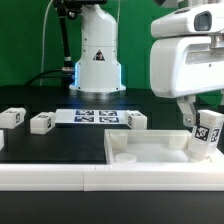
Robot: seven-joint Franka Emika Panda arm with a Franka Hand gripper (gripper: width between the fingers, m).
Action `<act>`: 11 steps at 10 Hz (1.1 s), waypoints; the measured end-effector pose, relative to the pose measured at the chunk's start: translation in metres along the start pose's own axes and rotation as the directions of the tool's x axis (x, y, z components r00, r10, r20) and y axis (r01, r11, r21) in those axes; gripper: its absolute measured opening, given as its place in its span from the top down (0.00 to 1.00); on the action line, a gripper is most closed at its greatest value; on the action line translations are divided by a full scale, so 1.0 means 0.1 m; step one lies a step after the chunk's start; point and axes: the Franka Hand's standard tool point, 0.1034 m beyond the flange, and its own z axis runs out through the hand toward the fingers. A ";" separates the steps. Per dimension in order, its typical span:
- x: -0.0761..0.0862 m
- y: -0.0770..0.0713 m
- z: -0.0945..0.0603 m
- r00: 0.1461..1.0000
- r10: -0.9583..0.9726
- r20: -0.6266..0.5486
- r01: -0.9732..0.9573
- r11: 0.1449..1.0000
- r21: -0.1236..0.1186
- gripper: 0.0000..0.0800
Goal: Assemble one leg
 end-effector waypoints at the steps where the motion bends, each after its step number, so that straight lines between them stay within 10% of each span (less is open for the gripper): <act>1: 0.00 0.00 0.00 1.000 0.000 0.000 0.000 1.000 0.000 0.35; 3: 0.00 0.01 0.00 1.000 0.001 -0.001 -0.001 1.000 -0.001 0.63; 11: -0.01 0.06 0.00 0.915 0.403 -0.020 -0.403 0.915 0.008 0.63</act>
Offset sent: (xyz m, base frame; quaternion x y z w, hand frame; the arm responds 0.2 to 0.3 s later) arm 0.0000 0.0000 0.0000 0.0000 0.0000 0.0000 1.0000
